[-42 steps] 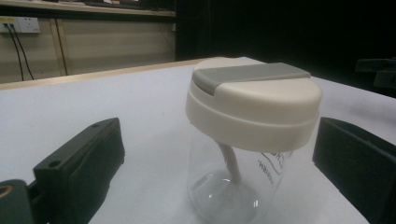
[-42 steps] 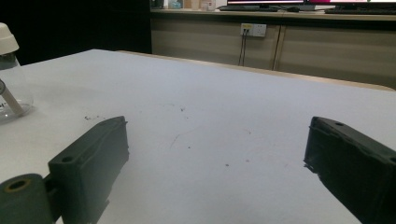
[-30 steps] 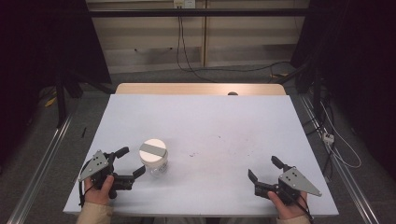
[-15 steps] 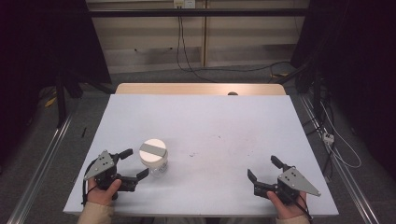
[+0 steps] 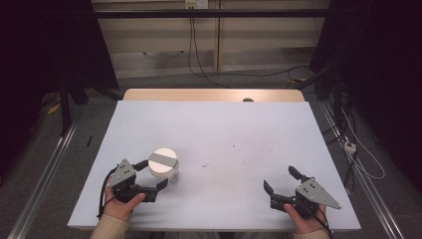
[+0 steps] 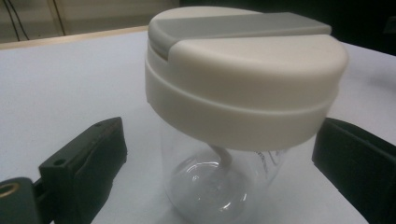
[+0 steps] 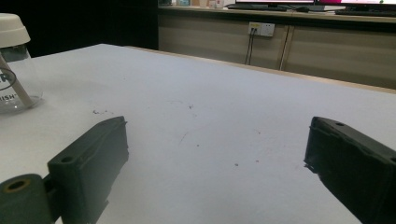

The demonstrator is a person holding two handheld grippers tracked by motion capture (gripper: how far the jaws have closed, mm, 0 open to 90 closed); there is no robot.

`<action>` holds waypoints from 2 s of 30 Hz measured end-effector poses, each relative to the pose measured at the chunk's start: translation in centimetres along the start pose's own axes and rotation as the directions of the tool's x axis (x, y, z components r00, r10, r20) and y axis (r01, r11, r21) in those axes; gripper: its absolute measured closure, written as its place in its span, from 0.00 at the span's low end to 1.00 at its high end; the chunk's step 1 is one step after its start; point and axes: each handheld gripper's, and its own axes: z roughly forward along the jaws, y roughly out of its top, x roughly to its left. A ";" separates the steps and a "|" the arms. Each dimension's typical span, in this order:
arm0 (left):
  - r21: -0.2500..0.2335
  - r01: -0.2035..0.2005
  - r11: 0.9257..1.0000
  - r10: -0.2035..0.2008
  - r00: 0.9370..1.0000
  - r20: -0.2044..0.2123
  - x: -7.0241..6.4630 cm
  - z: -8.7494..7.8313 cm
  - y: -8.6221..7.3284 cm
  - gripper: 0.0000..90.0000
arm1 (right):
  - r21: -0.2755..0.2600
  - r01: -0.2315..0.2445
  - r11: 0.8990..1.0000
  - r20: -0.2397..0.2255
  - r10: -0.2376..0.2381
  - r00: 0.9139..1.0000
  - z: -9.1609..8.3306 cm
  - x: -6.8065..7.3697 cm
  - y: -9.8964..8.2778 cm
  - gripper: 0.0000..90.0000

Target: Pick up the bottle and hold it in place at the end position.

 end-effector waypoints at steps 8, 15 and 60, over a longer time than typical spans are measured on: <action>0.017 0.009 1.000 -0.008 1.000 -0.028 -0.4 1.1 0.2 0.03 | -0.002 0.001 1.000 -0.001 -0.001 1.000 0.0 0.0 0.0 0.06; 0.037 0.008 0.999 -0.005 0.997 -0.075 -1.0 2.0 0.5 0.03 | -0.004 0.003 1.000 0.001 -0.003 1.000 0.0 0.0 0.1 0.06; 0.012 -0.018 1.000 0.019 0.993 -0.120 -1.9 4.2 0.6 0.18 | 0.001 -0.001 1.000 -0.002 0.001 1.000 0.1 0.0 0.0 0.07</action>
